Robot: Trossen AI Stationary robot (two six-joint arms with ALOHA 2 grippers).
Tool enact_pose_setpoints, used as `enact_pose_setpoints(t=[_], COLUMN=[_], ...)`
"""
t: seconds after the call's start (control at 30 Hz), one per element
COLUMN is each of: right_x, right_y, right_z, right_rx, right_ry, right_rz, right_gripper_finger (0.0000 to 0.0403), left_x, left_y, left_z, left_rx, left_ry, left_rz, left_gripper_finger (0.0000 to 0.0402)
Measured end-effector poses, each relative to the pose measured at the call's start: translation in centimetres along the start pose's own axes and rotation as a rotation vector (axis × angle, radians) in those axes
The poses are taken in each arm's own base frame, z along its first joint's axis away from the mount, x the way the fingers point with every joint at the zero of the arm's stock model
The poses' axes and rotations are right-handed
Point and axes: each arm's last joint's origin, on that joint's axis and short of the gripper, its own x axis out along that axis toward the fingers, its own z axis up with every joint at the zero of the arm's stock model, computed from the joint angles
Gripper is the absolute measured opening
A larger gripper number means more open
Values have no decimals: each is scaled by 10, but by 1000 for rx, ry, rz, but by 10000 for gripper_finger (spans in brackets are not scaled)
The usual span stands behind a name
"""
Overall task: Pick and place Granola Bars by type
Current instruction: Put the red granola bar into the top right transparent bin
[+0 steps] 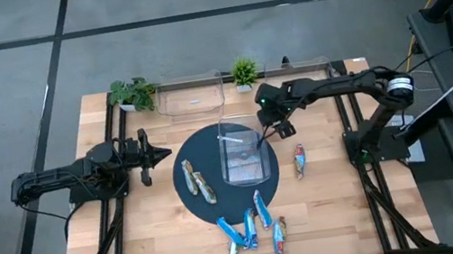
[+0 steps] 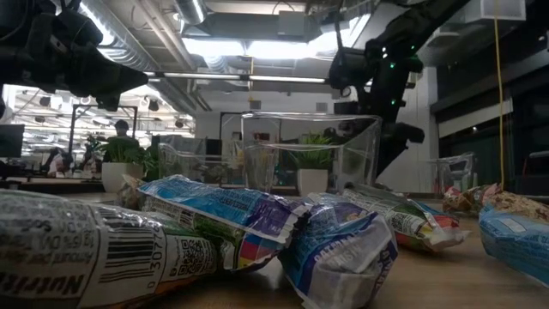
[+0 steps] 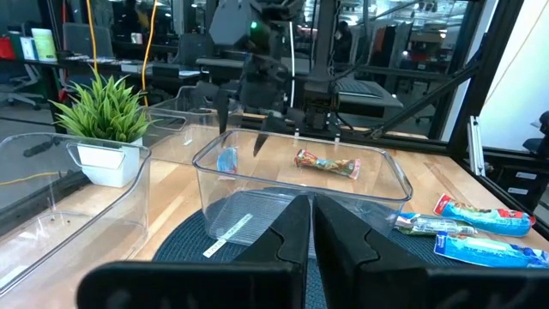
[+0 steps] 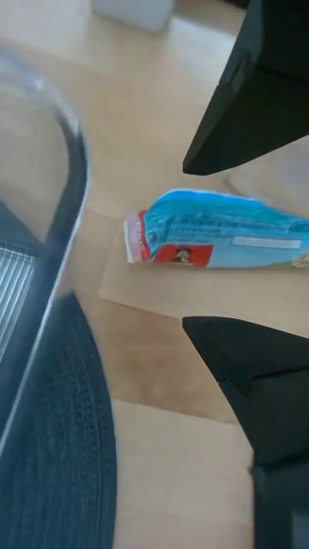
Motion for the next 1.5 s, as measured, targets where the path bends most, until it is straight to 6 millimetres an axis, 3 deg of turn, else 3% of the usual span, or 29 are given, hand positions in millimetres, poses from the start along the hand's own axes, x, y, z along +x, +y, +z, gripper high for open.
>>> enact_pose_setpoints(t=[0.4, 0.73, 1.5], right_x=[33, 38, 40], right_y=[-4, -5, 3], right_z=[3, 4, -1], right_rx=[-4, 0, -17], right_ry=[73, 89, 173], right_rz=[-54, -64, -37], right_gripper_finger=[284, 279, 92], left_x=[0, 0, 0], left_y=[0, 0, 0], left_z=[0, 0, 0], left_rx=[0, 0, 0], left_ry=[1, 0, 0], left_rz=[0, 0, 0], left_gripper_finger=[12, 11, 13])
